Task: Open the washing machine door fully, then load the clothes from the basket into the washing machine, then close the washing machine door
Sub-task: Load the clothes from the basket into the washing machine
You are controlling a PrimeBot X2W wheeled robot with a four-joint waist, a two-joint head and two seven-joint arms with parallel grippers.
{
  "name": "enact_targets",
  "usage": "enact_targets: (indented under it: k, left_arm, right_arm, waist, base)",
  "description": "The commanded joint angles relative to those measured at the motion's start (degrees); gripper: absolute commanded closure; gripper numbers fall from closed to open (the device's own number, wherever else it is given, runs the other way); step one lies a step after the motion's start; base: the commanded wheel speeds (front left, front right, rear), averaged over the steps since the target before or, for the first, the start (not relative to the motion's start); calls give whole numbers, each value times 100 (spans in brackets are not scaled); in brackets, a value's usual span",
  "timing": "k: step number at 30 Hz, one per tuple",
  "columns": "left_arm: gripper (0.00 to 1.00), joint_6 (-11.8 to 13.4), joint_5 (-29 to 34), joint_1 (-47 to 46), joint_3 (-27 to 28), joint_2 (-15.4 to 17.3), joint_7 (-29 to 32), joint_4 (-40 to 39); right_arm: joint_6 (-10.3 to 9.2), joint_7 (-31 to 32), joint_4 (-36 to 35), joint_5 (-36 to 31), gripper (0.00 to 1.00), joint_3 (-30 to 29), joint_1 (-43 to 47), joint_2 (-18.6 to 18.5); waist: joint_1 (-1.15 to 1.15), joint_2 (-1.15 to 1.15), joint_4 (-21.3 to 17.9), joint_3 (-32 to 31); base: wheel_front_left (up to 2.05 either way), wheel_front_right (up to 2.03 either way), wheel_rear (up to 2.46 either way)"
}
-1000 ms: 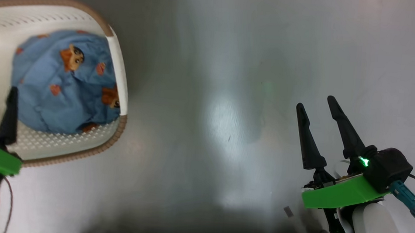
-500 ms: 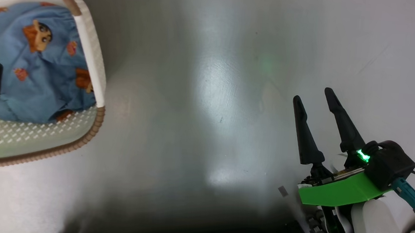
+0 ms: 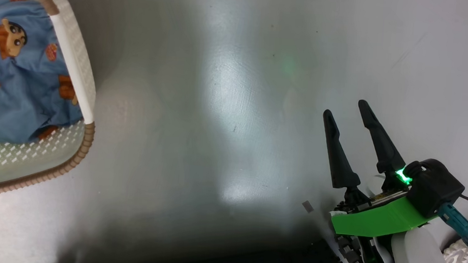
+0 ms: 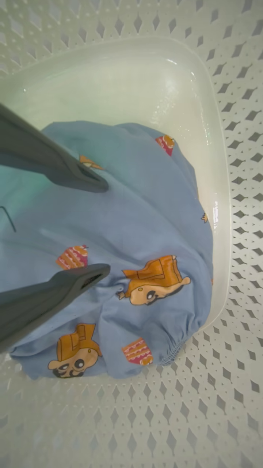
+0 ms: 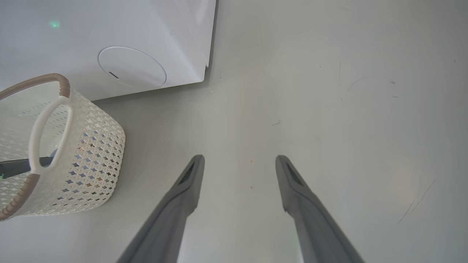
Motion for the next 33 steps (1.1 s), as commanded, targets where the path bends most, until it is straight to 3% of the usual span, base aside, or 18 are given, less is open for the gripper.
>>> enact_targets:
  k: [1, 21, 33]
  left_arm:
    - [0, -16, -72, 59, 63, 353, 33, 73]
    - [0, -16, -39, -927, -1551, 286, 385, 994]
    - [0, -16, 200, -1286, -1875, -52, 429, 1456]
  right_arm:
    - [9, -27, -106, 36, 0, 143, 404, 13]
    - [9, -27, -221, 187, 0, 152, 867, 13]
    - [9, -27, -275, 238, 0, 129, 1080, 13]
  waist:
    - [0, 0, -19, 11]
    - [0, 0, -192, 62]
    - [0, 0, -251, 56]
  base:
    - [0, 0, 0]
    - [0, 0, 0]
    - [0, 0, 0]
